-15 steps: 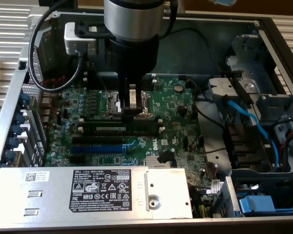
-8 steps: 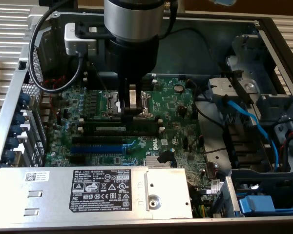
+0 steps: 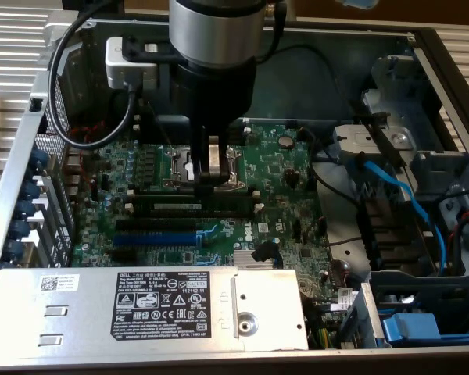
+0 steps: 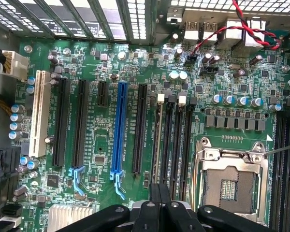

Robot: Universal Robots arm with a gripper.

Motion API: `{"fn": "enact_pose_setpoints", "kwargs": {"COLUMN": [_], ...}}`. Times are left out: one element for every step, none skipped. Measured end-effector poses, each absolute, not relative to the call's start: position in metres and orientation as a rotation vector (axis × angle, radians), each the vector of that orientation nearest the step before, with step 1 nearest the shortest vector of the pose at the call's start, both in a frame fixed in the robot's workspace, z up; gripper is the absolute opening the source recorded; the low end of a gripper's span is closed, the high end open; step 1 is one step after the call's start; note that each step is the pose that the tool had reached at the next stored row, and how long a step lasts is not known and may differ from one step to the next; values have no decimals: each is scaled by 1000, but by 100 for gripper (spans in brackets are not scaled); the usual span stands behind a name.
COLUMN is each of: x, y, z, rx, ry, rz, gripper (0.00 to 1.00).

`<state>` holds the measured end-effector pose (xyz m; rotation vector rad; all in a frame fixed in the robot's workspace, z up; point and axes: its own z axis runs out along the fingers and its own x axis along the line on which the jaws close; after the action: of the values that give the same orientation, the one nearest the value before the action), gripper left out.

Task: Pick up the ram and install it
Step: 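Press down the ram until it locks into place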

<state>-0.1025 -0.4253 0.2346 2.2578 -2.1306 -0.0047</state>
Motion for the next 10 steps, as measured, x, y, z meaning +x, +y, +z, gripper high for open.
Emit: {"fn": "enact_pose_setpoints", "kwargs": {"x": [-102,-102,-102,-102,-102,-102,-102,-102,-102,-102], "y": [-425,-425,-425,-425,-425,-425,-425,-425,-425,-425], "z": [234,234,234,234,234,233,233,233,233,232], "rx": [2257,2257,2257,2256,2256,2255,2255,2254,2253,2252], "ry": [-2130,-2130,-2129,-2129,-2129,-2128,-2127,-2127,-2126,-2125], "rz": [-6,-7,-8,-8,-10,-11,-12,-14,-16,-18], "gripper": [10,10,10,10,10,10,10,10,10,10]}}
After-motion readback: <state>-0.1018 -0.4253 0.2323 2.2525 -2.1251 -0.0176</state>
